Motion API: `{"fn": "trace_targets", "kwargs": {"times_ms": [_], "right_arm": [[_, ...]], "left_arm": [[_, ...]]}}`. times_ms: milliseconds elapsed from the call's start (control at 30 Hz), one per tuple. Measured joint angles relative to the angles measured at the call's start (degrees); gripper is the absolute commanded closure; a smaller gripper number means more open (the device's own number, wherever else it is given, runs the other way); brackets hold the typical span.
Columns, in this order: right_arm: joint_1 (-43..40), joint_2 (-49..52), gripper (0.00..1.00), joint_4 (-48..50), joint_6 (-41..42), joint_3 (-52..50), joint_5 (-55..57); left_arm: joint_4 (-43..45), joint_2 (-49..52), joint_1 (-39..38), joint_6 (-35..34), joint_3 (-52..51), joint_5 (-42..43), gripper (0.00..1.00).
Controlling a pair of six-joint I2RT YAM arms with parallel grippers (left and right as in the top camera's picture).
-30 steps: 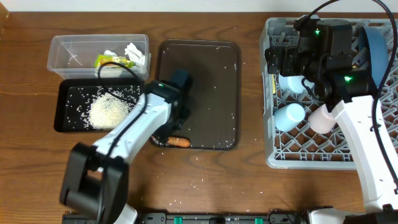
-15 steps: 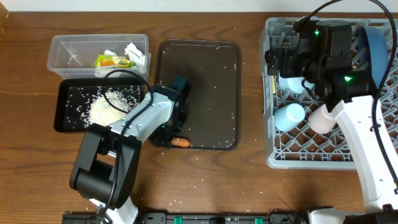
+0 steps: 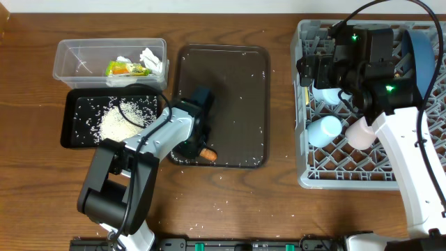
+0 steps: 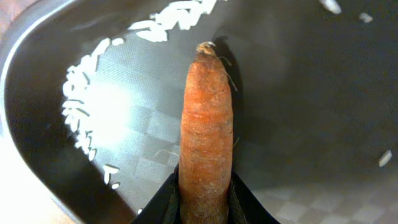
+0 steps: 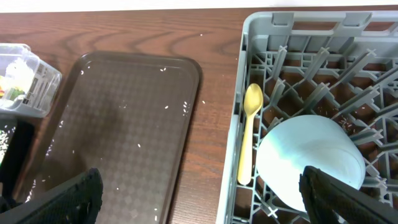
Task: Sort waste into correct bins and load items into the dishwasher rack
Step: 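Reach left gripper to carrot on brown tray and grasp it, then carry carrot left and drop it onto rice on black tray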
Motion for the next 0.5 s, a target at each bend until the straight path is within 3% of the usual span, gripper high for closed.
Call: {"fn": "trace_targets", "kwargs": {"times_ms": [200, 500], "right_arm": [[0.0, 0.0, 0.01, 0.5, 0.0, 0.0, 0.0], [0.0, 0.0, 0.01, 0.2, 0.0, 0.0, 0.0]], "left_arm": [[-1.0, -3.0, 3.5, 9.6, 3.5, 0.3, 0.91], [-4.2, -17.8, 21.9, 12.9, 5.8, -3.8, 0.91]]}}
